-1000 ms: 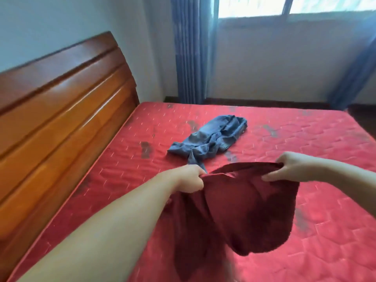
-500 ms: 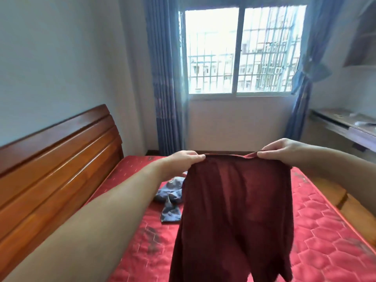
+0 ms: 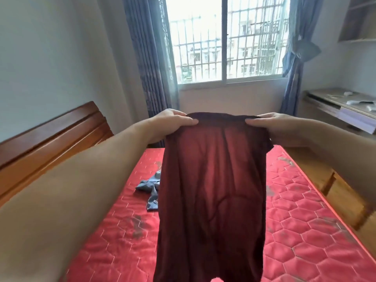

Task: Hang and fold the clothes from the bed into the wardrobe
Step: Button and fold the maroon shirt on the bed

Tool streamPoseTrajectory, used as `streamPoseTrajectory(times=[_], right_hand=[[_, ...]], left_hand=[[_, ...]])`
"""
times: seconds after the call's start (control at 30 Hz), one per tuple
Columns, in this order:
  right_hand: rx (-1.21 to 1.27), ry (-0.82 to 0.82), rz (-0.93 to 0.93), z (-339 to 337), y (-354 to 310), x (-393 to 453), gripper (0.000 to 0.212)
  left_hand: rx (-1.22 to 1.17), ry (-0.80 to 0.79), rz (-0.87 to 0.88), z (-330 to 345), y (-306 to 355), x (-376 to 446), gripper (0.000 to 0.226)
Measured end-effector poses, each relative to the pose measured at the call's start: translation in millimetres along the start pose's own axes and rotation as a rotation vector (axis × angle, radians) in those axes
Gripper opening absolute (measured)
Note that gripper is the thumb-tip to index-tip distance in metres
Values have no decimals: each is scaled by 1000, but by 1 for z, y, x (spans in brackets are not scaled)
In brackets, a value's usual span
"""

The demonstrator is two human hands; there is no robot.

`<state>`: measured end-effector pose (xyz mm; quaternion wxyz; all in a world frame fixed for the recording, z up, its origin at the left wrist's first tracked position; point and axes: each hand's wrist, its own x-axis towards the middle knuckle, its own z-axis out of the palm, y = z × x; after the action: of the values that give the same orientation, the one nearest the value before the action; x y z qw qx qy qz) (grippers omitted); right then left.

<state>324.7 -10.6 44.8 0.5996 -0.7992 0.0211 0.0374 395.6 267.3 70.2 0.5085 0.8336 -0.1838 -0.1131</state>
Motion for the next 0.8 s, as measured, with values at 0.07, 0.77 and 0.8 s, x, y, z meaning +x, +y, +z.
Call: streamPoseTrajectory(times=[0.07,0.77,0.8], right_hand=[[79,12,11,-2,-1,6,25],[-3,378,-51,-14,-56,119,25],[-6,409,-49,-18,-55,125,26]], left_hand=[[49,5,11,4,4,6,13],[-42,-363,108,-37,-51,158,31],[8,-401,95,-33,-55,162,31]])
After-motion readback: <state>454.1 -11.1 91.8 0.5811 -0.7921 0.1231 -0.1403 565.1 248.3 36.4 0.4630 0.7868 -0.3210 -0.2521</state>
